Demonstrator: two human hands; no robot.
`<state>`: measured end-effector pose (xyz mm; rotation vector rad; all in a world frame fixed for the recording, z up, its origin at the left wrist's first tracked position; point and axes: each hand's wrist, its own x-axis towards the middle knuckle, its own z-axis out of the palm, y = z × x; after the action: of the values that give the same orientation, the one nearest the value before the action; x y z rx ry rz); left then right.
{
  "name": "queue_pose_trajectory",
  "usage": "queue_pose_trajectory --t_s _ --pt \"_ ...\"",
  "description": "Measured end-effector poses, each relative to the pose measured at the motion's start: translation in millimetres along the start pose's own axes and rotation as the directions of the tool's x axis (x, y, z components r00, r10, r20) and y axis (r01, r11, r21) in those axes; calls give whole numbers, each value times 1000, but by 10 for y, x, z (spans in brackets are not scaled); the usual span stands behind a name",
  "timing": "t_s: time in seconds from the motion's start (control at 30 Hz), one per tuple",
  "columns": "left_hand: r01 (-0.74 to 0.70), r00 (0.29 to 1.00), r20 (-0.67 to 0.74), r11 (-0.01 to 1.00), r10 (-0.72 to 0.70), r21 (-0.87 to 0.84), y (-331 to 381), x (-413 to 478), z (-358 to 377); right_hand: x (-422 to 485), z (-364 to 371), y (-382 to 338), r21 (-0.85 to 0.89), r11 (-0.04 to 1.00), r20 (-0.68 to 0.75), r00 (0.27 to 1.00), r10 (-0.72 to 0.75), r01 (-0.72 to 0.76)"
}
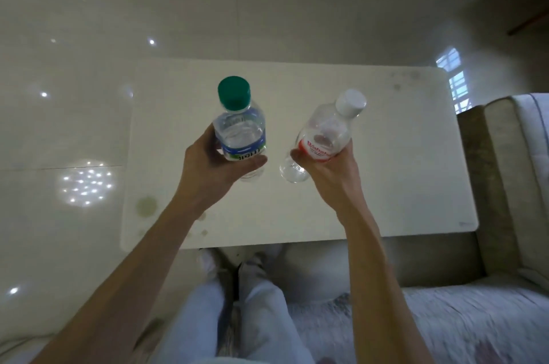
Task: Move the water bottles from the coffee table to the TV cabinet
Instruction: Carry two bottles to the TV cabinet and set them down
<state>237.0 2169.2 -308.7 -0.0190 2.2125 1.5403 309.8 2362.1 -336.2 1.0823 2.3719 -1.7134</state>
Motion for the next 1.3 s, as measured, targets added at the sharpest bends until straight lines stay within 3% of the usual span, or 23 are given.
queue_pose_trajectory --t_s 0.3,0.67,1.03,1.3 --pt "18 976 -214 997 -33 -70 34 -794 -1299 -865 988 -844 -33 991 209 970 -120 130" --pt "84 888 -425 970 -176 -227 -141 -1467 -1813 -1371 1509 -1326 -201 940 469 869 -156 277" --pt "121 733 -639 969 -233 -215 -72 -1841 -1946 -1504 1648 -1582 -104 895 628 727 -278 433" --pt "166 616 -731 956 -293 -243 -256 -2209 -2254 -1773 2194 -1675 -91 842 759 584 -287 532"
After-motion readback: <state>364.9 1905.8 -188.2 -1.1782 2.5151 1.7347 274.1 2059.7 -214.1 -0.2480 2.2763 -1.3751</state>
